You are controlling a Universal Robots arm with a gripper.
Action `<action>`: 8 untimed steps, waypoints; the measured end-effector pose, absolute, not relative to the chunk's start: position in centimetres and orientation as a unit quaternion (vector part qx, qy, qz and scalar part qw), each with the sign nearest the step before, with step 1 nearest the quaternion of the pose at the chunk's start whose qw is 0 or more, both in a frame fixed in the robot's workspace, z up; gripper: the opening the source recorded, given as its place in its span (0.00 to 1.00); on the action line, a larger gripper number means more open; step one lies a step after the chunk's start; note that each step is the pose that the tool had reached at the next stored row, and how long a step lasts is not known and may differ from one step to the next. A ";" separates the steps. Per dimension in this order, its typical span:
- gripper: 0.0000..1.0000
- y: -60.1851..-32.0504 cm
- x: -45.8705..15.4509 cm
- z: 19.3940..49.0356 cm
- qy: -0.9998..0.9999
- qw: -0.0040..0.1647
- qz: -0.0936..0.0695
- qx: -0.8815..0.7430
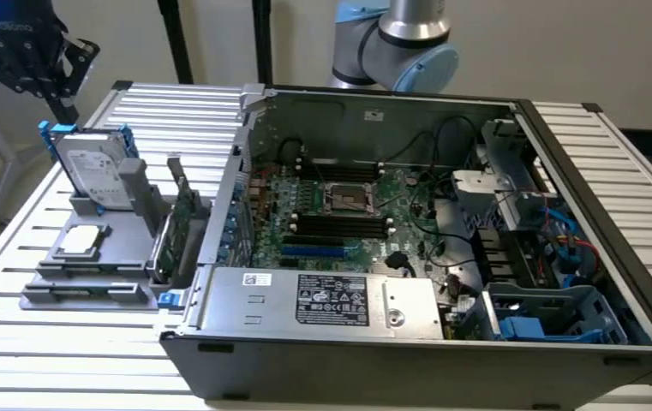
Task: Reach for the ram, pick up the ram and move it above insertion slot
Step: 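Reach for the ram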
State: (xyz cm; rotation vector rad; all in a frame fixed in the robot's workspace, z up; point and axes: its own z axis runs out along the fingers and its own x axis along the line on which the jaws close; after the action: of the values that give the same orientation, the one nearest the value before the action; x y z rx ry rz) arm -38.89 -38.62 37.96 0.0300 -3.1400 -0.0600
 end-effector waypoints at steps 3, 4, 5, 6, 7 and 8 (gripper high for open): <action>0.11 -38.6 -38.9 38.0 -1.000 0.000 -0.019 0.010; 0.11 -38.6 -38.9 38.0 -1.000 0.001 -0.019 0.010; 0.11 -38.7 -38.9 38.0 -1.000 0.001 -0.019 0.010; 0.11 -38.9 -38.9 38.0 -1.000 0.001 -0.019 0.010; 0.11 -39.2 -38.9 38.0 -1.000 0.000 -0.019 0.010; 0.11 -39.7 -38.9 38.0 -1.000 0.000 -0.019 0.010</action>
State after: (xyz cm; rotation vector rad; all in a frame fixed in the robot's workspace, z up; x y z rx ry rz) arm -38.88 -39.66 37.96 0.0299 -3.1400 -0.0600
